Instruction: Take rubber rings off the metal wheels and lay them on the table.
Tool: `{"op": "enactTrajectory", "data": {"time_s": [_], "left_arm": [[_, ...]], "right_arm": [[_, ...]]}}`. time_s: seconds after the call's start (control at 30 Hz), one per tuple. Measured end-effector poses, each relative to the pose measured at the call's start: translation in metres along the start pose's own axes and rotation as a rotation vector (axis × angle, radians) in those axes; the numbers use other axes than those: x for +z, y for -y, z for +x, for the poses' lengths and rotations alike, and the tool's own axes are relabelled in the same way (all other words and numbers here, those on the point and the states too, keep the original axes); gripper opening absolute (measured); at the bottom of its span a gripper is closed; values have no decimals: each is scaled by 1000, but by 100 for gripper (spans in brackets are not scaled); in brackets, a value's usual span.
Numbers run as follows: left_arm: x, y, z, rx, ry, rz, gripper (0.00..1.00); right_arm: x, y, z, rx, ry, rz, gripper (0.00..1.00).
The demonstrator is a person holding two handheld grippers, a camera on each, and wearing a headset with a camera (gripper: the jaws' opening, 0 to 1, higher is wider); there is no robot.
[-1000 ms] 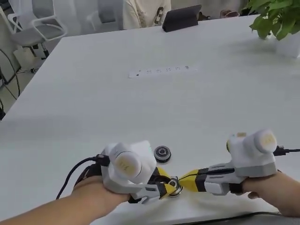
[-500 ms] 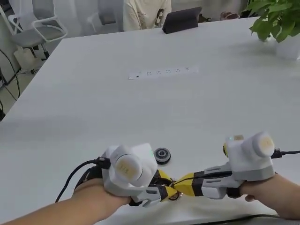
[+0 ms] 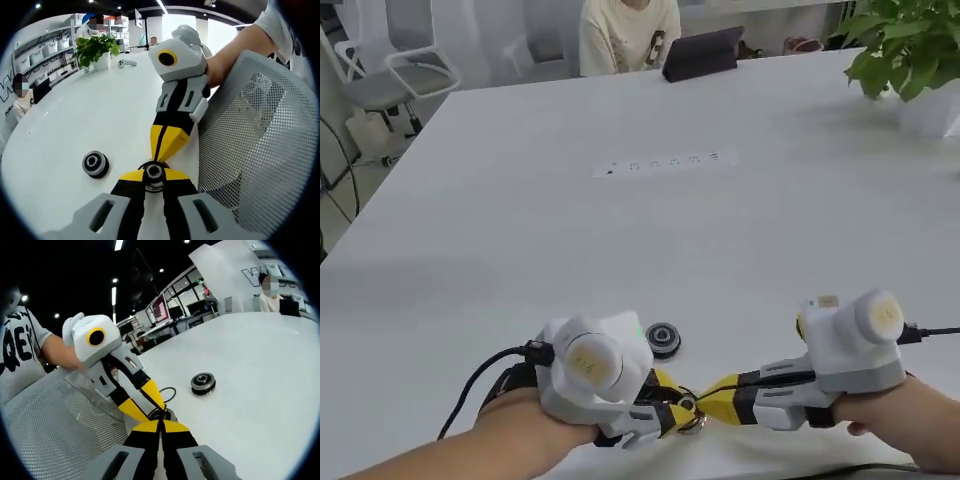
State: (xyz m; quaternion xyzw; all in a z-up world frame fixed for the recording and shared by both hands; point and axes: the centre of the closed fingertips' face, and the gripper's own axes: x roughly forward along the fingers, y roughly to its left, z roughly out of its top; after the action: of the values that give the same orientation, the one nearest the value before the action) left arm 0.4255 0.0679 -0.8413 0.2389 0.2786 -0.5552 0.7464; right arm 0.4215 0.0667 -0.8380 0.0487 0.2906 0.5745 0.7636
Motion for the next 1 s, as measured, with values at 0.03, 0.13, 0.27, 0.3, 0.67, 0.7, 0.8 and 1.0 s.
{"op": "enactTrajectory", "data": {"time_s": [0.03, 0.13, 0.27, 0.3, 0.67, 0.7, 0.8, 1.0], "left_arm": [[0, 0, 0, -1, -1, 2, 8], [-1, 1, -2, -11, -6, 9, 9], [2, 5, -6, -36, 2, 15, 14], [3, 6, -7, -39, 6, 15, 15], [12, 11, -20, -59, 41, 6, 24], [12, 11, -21, -59, 44, 5, 25], [12, 11, -25, -58, 49, -4, 29], [16, 10, -35, -51, 71, -14, 32]], "right_arm": [[0, 0, 0, -1, 1, -1, 0], [2, 1, -2, -5, 5, -3, 0], [2, -1, -3, -5, 3, -5, 0], [2, -1, -3, -4, 3, -4, 0], [7, -6, -6, 2, 14, 2, 0], [7, -6, -6, 3, 14, 1, 0], [7, -7, -7, 6, 12, -1, 0], [12, -11, -10, 10, 10, -9, 0]]}}
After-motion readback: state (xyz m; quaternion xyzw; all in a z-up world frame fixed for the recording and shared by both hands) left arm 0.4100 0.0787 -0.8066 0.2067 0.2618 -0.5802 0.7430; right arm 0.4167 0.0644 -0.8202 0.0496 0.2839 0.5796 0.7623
